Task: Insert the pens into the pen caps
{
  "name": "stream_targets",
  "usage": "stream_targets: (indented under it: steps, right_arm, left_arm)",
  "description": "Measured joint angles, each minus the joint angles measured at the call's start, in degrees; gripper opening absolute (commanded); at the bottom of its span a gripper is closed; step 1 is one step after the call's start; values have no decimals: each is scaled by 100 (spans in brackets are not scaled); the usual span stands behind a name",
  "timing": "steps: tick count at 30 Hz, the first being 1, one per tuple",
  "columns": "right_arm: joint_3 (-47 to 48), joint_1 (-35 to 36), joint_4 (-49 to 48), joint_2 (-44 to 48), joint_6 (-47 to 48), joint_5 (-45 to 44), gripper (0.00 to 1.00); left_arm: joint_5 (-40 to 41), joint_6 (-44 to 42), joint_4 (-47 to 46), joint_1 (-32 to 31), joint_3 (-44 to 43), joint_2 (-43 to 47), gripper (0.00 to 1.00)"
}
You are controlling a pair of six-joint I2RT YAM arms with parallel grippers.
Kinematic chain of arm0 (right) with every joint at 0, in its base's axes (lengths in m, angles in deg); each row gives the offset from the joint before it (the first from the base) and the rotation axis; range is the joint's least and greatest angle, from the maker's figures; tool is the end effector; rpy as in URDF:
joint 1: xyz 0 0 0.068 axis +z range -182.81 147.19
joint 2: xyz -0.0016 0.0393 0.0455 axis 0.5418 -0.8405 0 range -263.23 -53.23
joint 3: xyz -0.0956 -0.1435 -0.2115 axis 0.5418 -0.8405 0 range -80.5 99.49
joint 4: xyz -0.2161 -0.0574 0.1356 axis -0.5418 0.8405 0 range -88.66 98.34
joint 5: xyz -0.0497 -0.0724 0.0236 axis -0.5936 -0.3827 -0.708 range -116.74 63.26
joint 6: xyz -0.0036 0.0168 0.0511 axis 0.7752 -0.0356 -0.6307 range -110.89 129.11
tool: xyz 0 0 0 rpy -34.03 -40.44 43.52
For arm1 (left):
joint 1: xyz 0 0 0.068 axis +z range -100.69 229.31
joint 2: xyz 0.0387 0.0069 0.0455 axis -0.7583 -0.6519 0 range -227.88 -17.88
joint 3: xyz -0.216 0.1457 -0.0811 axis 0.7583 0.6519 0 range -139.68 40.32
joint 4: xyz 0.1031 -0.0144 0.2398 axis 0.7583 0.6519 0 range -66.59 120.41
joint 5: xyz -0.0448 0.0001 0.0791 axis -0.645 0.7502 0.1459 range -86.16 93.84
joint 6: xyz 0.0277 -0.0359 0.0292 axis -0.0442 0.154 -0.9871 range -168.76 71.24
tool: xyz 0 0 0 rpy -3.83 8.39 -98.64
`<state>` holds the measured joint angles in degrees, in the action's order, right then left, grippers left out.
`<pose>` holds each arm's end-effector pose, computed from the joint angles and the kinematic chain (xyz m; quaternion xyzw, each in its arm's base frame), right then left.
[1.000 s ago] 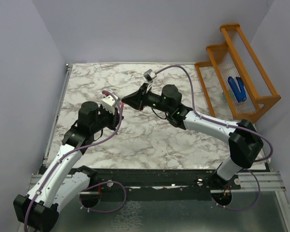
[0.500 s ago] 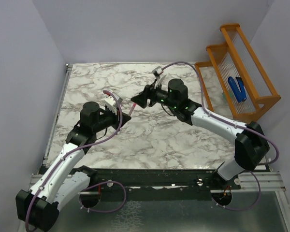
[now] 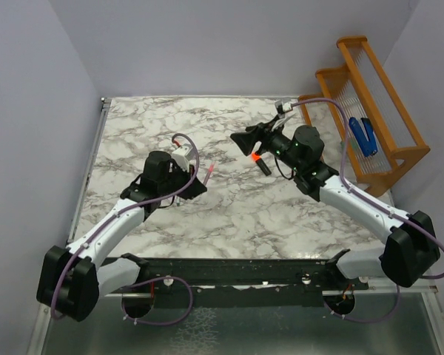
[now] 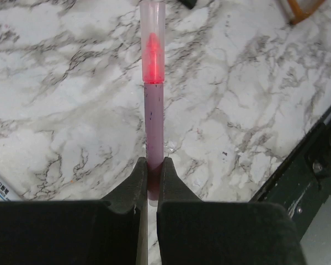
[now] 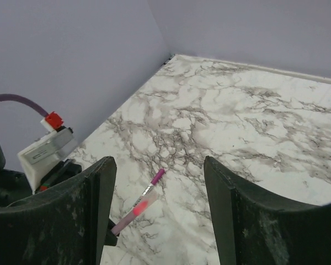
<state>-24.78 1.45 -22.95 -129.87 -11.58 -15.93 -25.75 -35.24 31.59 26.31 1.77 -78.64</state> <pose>0.2591 0.1846 0.3454 -0.1487 0.6701 0.3915 0.6128 0.2057 -0.1065 0.2537 0.1958 0.8256 -0.3610 0.3869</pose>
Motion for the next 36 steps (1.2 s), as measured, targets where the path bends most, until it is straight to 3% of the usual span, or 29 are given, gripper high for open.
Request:
stream_targets:
  steps: [6, 14, 18, 23, 32, 36]
  right_arm:
    - [-339, -15, 245, 341, 118, -367, 69]
    - [-1069, -15, 1069, 1532, 114, -1360, 69]
    - [-1200, -15, 1416, 1676, 120, -1637, 69]
    - [-1281, -15, 1698, 1676, 127, -1753, 70]
    - [-1298, -15, 1759, 1652, 127, -1764, 69]
    - [-1300, -15, 1759, 1624, 127, -1764, 69]
  left_arm:
    - [1209, 671, 151, -79, -175, -835, 0]
    - [2931, 964, 785, -686, -1447, -2006, 0]
    - [3633, 992, 1174, -1058, -2011, -2741, 0]
    - [3971, 1029, 1515, -1248, -2424, -3504, 0]
    - [4081, 1051, 1908, -1233, -2809, -4072, 0]
    - [4087, 1054, 2024, -1233, -2822, -4186, 6]
